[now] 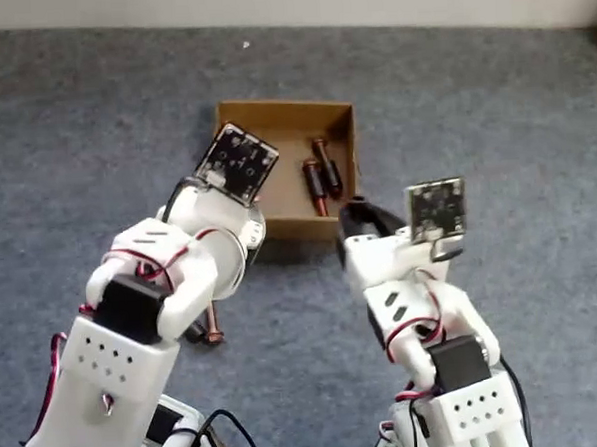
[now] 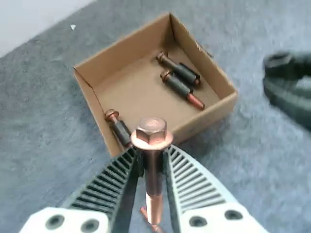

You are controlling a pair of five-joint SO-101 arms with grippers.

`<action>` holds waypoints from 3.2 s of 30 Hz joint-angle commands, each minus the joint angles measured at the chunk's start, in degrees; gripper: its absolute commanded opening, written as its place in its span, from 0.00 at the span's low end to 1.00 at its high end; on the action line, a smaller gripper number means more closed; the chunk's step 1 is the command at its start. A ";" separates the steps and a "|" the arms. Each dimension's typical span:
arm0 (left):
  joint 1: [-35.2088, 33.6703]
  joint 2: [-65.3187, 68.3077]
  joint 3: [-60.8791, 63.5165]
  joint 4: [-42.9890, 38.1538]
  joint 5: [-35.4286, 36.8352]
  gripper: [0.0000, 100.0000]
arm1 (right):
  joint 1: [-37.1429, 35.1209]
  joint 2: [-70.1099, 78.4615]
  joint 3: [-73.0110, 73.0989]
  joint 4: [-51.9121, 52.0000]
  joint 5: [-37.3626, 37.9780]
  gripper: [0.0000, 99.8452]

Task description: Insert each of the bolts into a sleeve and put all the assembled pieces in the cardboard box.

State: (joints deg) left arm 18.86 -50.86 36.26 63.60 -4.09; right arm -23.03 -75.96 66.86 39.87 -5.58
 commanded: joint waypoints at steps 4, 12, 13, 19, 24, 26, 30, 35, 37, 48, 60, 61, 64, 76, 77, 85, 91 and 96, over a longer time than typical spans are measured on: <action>-3.12 -11.21 8.13 -11.69 5.89 0.00 | -9.89 -1.45 3.12 -6.81 0.88 0.01; -6.64 -23.34 13.85 -14.68 8.97 0.00 | -10.77 -1.54 9.89 -13.23 0.44 0.01; -6.46 -24.31 14.29 -14.68 8.97 0.00 | -10.77 -1.63 10.42 -13.85 0.44 0.01; -6.29 -28.35 16.31 -14.68 12.04 0.00 | -10.86 -1.71 12.26 -14.37 0.35 0.01; -6.29 -29.58 17.54 -15.03 13.80 0.00 | -10.86 -11.21 17.19 -15.08 0.35 0.01; -6.29 -30.02 17.80 -15.03 13.80 0.00 | -10.86 -18.07 20.26 -15.08 0.35 0.01; -6.20 -31.52 17.54 -15.12 13.89 0.00 | -10.86 -28.35 26.68 -14.99 0.70 0.01; -2.33 -34.95 17.80 -19.34 13.89 0.00 | -10.86 -28.79 29.85 -15.25 0.88 0.01; 0.04 -35.91 17.80 -20.75 13.89 0.01 | -10.86 -28.79 29.85 -17.01 0.88 0.01; 10.77 -36.35 19.82 -24.35 13.80 0.01 | -16.48 -28.79 31.34 -22.81 8.79 0.01; 14.46 -36.18 28.18 -32.35 13.54 0.01 | -16.75 -28.79 31.69 -22.81 12.66 0.01; 14.55 -36.18 28.62 -32.35 13.54 0.01 | -16.75 -28.79 31.69 -22.81 12.66 0.01; 14.37 -36.26 29.23 -32.18 13.54 0.01 | -16.48 -28.79 31.69 -22.81 12.75 0.01; 8.75 -36.18 29.58 -34.20 13.45 0.01 | -16.75 -28.79 31.43 -22.81 12.75 0.01; 8.75 -36.18 29.93 -34.73 13.45 0.01 | -16.75 -28.79 31.43 -22.81 12.75 0.01; 8.75 -36.09 35.03 -40.00 13.36 0.01 | -16.75 -28.79 31.34 -22.81 12.75 0.01; 9.27 -36.62 35.91 -38.42 13.45 0.01 | -16.40 -28.79 31.43 -22.81 12.84 0.01; 10.68 -36.62 35.65 -34.99 13.45 0.01 | -16.40 -28.79 31.60 -22.81 12.84 0.01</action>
State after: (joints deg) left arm 28.70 -87.43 72.48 27.21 9.01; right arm -39.12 -103.38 95.52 19.30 6.46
